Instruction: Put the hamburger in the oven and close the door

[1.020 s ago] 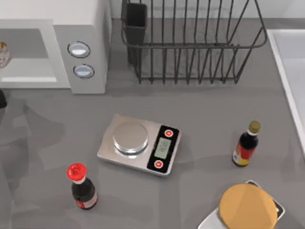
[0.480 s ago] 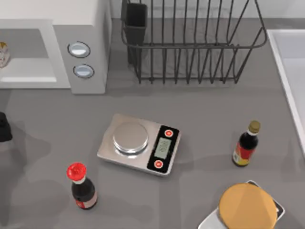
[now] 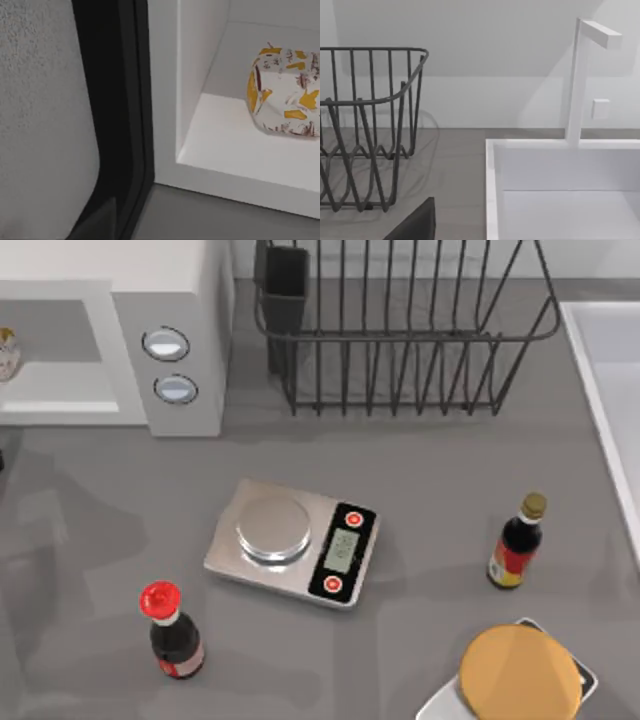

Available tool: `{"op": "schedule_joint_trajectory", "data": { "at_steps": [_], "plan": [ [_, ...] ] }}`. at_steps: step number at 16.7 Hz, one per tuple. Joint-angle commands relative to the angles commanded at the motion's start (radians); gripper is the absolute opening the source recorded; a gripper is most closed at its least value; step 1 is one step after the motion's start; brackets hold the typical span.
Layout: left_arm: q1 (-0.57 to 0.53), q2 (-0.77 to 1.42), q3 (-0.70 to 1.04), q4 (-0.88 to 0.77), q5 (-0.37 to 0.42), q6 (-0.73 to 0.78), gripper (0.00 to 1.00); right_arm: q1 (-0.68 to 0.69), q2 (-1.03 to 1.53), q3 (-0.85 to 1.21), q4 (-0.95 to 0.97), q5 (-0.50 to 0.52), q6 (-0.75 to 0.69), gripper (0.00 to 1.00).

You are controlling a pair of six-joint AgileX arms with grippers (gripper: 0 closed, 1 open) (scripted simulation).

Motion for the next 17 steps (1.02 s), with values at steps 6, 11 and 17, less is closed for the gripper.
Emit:
{"op": "schedule_joint_trajectory", "data": {
  "at_steps": [6, 11, 17],
  "plan": [
    [-0.014, -0.081, 0.048, -0.188, -0.003, -0.018, 1.00, 0.000, 0.000, 0.000, 0.000, 0.000, 0.000, 1.00],
    [-0.021, -0.130, 0.028, -0.435, 0.006, -0.037, 1.00, 0.000, 0.000, 0.000, 0.000, 0.000, 0.000, 1.00],
    [-0.014, -0.237, 0.007, -0.640, 0.012, -0.035, 1.00, 0.000, 0.000, 0.000, 0.000, 0.000, 0.000, 1.00]
  ]
}}
